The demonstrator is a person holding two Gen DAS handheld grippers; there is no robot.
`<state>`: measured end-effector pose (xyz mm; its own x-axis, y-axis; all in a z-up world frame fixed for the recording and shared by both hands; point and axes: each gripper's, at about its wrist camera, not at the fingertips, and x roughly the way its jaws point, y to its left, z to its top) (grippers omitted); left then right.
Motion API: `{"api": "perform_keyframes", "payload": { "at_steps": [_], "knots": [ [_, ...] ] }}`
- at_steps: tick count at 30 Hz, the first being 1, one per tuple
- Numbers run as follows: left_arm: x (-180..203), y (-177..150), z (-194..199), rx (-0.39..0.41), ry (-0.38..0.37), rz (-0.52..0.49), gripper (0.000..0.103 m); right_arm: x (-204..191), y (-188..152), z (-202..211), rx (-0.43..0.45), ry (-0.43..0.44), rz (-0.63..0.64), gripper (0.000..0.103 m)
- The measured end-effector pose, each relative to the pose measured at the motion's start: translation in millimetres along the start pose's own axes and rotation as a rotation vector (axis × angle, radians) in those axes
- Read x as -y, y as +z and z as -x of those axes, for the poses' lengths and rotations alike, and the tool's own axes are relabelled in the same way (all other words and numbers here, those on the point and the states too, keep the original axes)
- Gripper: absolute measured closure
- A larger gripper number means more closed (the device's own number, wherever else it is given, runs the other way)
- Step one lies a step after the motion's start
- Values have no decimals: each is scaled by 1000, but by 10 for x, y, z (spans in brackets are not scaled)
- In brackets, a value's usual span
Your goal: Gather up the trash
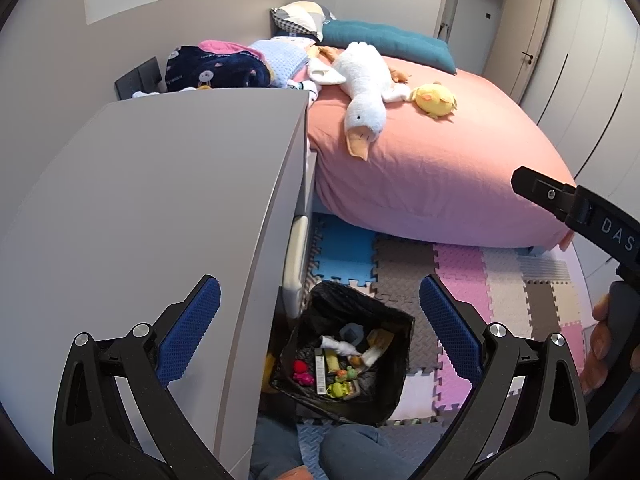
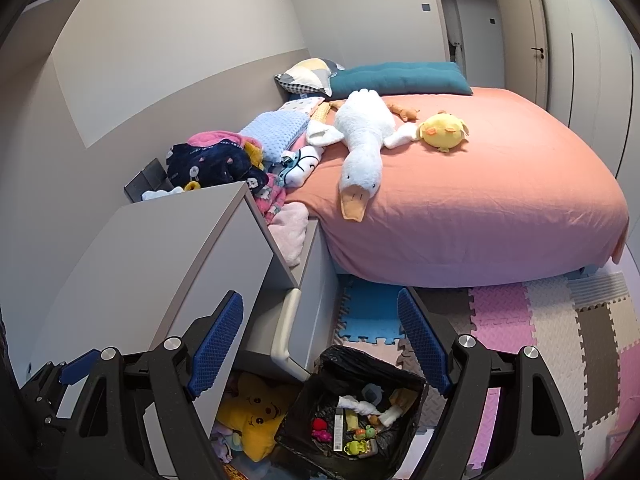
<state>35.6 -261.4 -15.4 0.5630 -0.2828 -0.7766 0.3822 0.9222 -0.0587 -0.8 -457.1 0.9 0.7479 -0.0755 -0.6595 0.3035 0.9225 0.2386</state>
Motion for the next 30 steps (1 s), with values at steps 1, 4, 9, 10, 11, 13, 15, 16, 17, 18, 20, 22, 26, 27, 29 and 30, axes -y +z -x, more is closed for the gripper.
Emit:
{"api": "perform_keyframes", "payload": {
  "at_steps": [1, 4, 9, 10, 11, 13, 15, 16, 17, 18, 20, 22, 26, 27, 29, 30],
  "knots": [
    [1, 0, -2, 0, 0, 0, 7, -5, -3, 0, 0, -1, 3, 23],
    [3, 1, -4, -1, 1, 1, 7, -11, -4, -3, 0, 0, -3, 23],
    [9, -2, -11, 0, 1, -8, 7, -10, -5, -4, -1, -2, -1, 23],
    [15, -2, -7, 4, 4, -12, 7, -4, -5, -5, -2, -1, 0, 23],
    [19, -5, -5, 6, 4, -15, 7, -9, -10, -5, -2, -2, 1, 23],
    [26, -16, -4, 6, 0, -15, 7, -11, -19, -5, -2, -4, 1, 23],
    [35, -23, 5, 9, -4, -15, 7, -10, -23, -4, -2, -3, 0, 23],
    [38, -24, 9, 10, -5, -16, 7, -11, -23, -3, -2, -3, 0, 23],
    [41, -24, 12, 11, -6, -17, 7, -12, -23, -3, -2, -3, 0, 23],
    [45, -21, 12, 11, -6, -19, 7, -12, -24, -2, -3, -2, -1, 23],
    [61, -29, 28, 15, -8, -25, 7, -11, -23, -1, -1, -3, -1, 23],
    [72, -29, 43, 21, -11, -28, 7, -6, -21, -3, -2, -2, -1, 23],
    [59, -26, 46, 26, -19, -20, 7, -5, -21, -1, -2, -2, 1, 23],
    [61, -22, 48, 29, -18, -19, 7, -3, -19, 0, -2, -2, 1, 23],
    [57, -23, 49, 30, -19, -19, 7, -5, -22, -1, -4, -2, -1, 23],
    [60, -24, 49, 31, -18, -20, 7, -7, -23, 1, -4, -2, -2, 23]
  ]
}}
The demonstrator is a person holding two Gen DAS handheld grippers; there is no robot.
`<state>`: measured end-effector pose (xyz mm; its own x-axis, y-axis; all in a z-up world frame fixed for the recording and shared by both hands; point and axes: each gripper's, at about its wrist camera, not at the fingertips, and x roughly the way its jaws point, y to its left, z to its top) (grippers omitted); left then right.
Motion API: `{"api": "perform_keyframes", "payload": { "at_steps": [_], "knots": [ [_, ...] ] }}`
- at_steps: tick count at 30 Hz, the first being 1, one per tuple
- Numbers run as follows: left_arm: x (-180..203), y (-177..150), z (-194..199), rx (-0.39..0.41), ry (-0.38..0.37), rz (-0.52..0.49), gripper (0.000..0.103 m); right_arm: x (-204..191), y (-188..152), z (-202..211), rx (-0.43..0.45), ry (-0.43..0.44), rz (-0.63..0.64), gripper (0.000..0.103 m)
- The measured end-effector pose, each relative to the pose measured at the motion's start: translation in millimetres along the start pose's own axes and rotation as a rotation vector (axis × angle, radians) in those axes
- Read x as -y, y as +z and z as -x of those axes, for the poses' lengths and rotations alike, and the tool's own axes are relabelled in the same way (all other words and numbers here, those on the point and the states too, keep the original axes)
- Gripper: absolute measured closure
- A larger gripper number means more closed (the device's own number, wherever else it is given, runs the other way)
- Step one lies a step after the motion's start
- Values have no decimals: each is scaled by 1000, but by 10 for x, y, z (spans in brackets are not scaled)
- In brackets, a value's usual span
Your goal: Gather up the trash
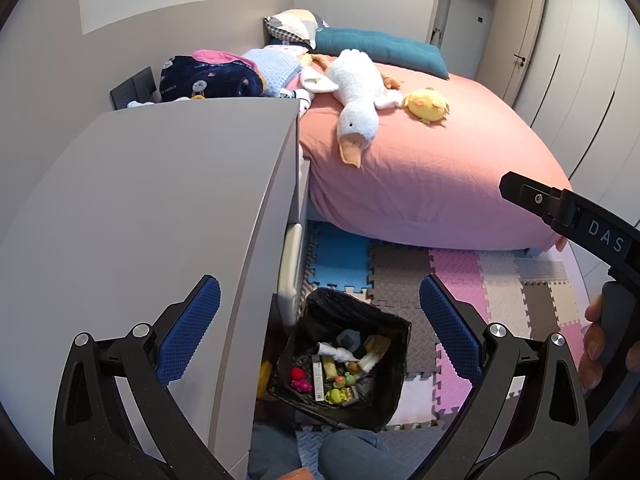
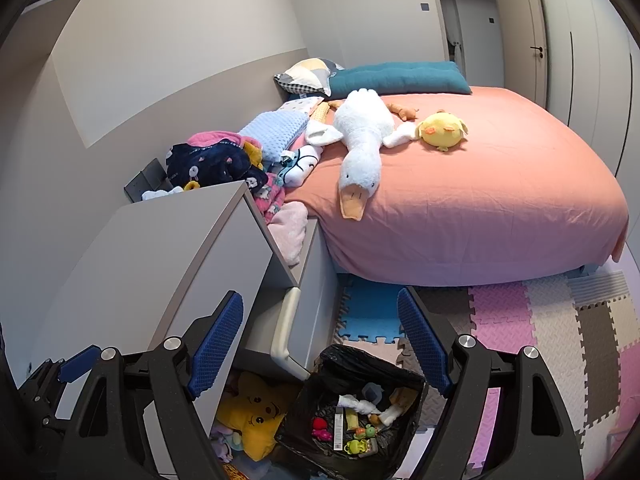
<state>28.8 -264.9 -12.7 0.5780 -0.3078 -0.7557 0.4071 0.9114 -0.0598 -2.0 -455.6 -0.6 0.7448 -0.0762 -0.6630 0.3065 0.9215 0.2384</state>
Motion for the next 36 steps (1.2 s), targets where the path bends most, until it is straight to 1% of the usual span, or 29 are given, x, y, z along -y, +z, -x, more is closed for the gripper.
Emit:
{"api": "perform_keyframes", "payload": {
  "at_steps": [10, 16, 21, 26, 30, 36],
  "knots": [
    [53, -5, 8, 2, 4, -19, 7, 11, 13, 8, 0, 0, -3, 23],
    [52, -7, 12, 5, -22, -7, 7, 29, 26, 8, -1, 0, -5, 23],
    [71, -3, 5, 3, -14, -14, 7, 30, 26, 5, 0, -1, -5, 23],
    [65, -3, 10, 14, -24, -8, 7, 35, 23, 5, -1, -1, -6, 23],
    [51, 15, -20, 3, -22, 3, 7, 64, 19, -5, -4, -2, -10, 23],
    [70, 9, -56, -17, -20, -10, 7, 78, 17, -8, -3, -2, -10, 23]
  ]
}}
